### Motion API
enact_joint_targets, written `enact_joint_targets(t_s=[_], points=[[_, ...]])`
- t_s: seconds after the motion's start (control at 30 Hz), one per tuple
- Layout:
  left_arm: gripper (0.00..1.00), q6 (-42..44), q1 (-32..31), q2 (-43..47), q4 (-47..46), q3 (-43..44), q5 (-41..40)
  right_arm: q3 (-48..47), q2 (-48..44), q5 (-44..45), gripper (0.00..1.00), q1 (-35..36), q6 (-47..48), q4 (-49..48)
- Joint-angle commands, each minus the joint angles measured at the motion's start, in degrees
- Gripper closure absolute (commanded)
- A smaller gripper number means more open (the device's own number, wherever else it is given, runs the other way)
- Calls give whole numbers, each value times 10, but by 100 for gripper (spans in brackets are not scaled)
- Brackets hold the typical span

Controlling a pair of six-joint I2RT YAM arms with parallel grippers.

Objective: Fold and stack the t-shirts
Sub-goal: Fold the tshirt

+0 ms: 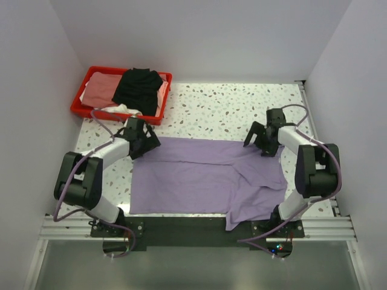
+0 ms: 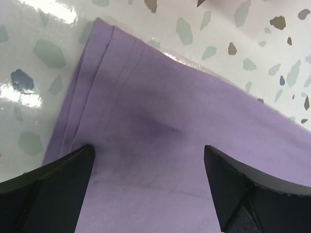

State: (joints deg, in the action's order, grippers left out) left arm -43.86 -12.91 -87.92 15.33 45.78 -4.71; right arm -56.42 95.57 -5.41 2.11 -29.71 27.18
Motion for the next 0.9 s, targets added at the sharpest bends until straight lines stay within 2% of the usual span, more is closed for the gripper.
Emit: enact_joint_targets(t_s=[0.0,0.27,0.6,0.7,0.87], points=[[0,10,2,-48,-25,20,7,-25,22,4,1,-3,10,-39],[0,-11,34,-117,-27,65,9,-48,89,-7,1,-3,-1,-78],[0,-18,49,-145,-7,113,-12,-119,150,-6,1,-3,14,-78],[0,-24,49,-134,2,117,-15,-106,138,-20,1,-3,2,-100],[0,-23,47,-71,17,114,-16,-71,39,-21,1,-3,-17,-129]])
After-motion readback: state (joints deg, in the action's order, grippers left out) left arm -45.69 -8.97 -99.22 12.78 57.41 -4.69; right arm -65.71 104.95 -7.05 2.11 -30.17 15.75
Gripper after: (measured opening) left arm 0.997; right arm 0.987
